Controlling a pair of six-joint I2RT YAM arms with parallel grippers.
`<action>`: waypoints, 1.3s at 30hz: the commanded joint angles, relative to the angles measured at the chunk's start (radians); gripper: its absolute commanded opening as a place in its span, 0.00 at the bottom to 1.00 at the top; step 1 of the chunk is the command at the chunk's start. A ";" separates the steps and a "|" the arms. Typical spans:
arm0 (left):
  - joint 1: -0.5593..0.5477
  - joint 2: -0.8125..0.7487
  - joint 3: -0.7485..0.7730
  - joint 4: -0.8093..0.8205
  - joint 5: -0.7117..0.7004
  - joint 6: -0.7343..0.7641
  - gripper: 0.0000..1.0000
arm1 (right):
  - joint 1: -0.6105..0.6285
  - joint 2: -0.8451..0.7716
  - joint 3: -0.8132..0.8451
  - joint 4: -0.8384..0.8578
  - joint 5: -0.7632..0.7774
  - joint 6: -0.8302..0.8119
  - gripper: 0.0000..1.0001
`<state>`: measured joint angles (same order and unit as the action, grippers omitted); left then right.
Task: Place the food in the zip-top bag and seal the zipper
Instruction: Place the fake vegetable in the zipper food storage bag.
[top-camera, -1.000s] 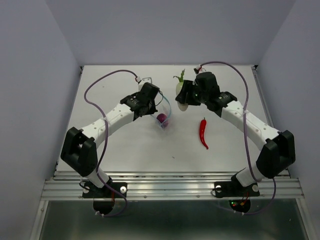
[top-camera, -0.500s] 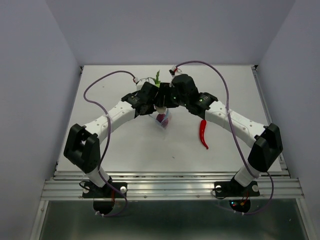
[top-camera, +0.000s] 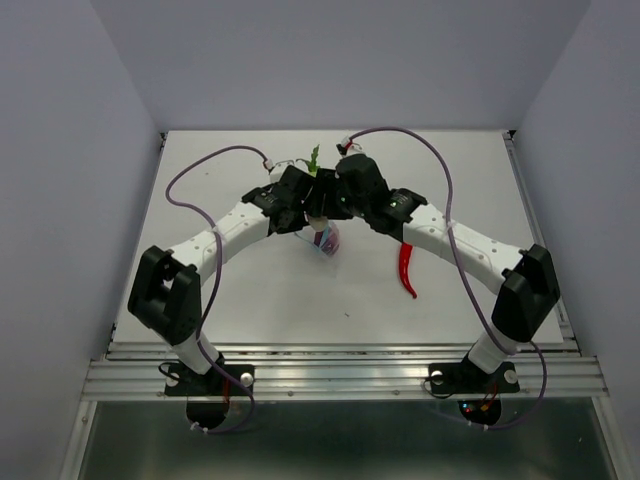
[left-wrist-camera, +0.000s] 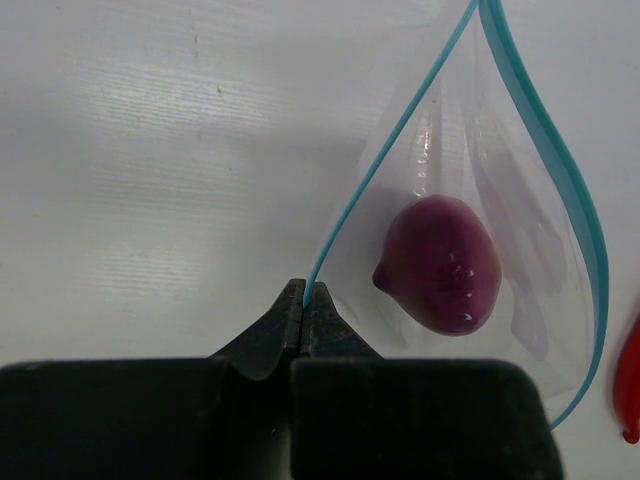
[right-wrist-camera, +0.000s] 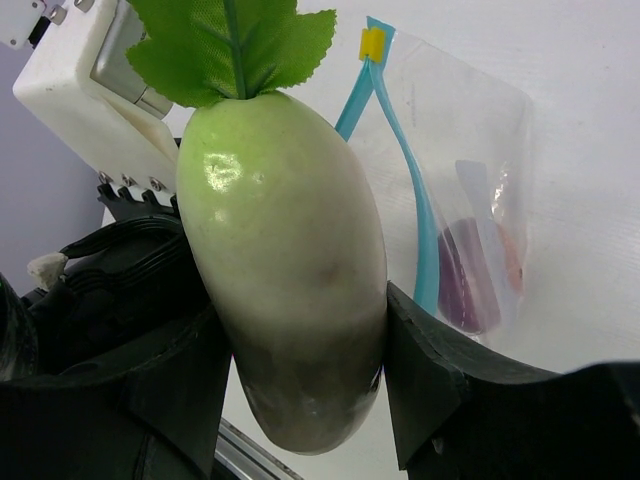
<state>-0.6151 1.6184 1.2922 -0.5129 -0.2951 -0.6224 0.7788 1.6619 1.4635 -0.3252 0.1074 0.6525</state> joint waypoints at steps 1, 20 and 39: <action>-0.034 -0.132 -0.001 0.131 0.126 -0.031 0.00 | -0.004 0.068 -0.015 -0.051 0.137 0.033 0.56; -0.035 -0.249 -0.047 0.191 0.155 -0.019 0.00 | -0.058 -0.043 -0.089 0.006 0.134 0.050 0.56; -0.034 -0.198 -0.034 0.197 0.129 -0.065 0.00 | -0.058 -0.022 -0.123 0.069 -0.098 -0.069 0.68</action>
<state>-0.6525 1.4136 1.2331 -0.3470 -0.1413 -0.6708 0.7147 1.6379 1.3468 -0.3042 0.0631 0.6243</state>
